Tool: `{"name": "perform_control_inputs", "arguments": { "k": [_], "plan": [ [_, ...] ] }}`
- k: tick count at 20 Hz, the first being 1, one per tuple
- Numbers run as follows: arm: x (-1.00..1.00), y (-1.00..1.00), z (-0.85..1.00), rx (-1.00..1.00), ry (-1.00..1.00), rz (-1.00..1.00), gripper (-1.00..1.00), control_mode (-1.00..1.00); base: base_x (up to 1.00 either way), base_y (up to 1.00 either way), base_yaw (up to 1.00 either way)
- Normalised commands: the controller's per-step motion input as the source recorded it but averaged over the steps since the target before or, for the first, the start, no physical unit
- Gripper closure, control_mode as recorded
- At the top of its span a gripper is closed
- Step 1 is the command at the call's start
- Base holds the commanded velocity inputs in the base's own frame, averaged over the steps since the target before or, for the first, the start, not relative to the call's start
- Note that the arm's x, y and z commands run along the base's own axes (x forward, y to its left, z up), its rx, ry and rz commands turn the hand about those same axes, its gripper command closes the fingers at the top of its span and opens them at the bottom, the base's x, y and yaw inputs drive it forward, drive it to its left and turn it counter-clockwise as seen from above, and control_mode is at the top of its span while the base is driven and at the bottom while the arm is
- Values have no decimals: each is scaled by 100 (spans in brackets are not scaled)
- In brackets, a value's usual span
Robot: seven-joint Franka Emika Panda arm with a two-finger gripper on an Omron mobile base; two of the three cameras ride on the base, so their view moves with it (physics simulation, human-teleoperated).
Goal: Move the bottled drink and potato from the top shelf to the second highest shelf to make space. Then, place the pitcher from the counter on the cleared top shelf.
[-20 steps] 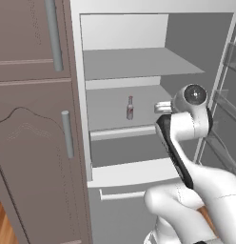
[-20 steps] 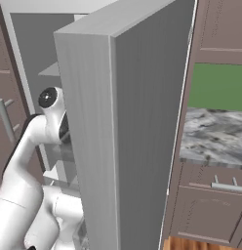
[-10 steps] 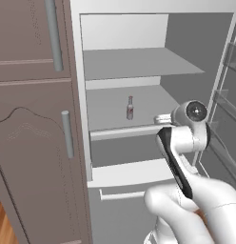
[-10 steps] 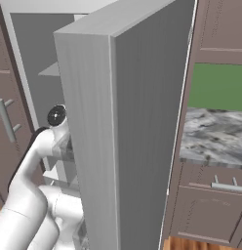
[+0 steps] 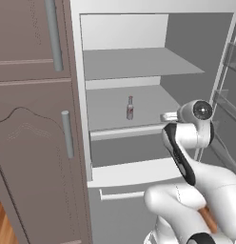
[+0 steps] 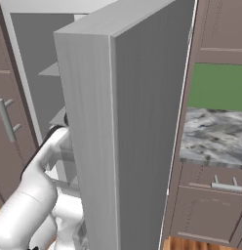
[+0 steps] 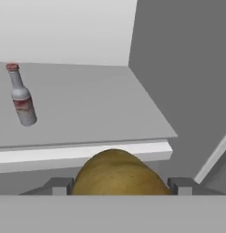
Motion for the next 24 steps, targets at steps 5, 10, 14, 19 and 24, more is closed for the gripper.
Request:
{"name": "perform_control_inputs", "arguments": {
  "k": [5, 10, 14, 19, 24],
  "plan": [
    [59, 0, -3, 0, 3, 0, 100, -100, 0, 0, 0],
    [49, -9, -20, 0, 3, 0, 100, -100, 0, 0, 0],
    [30, -23, -31, 0, 1, 4, 100, -100, 0, 0, 0],
    [31, -11, -41, 0, 0, 6, 100, -100, 0, 0, 0],
    [37, -1, -33, 0, 0, 5, 100, -100, 0, 0, 0]
  ]
}}
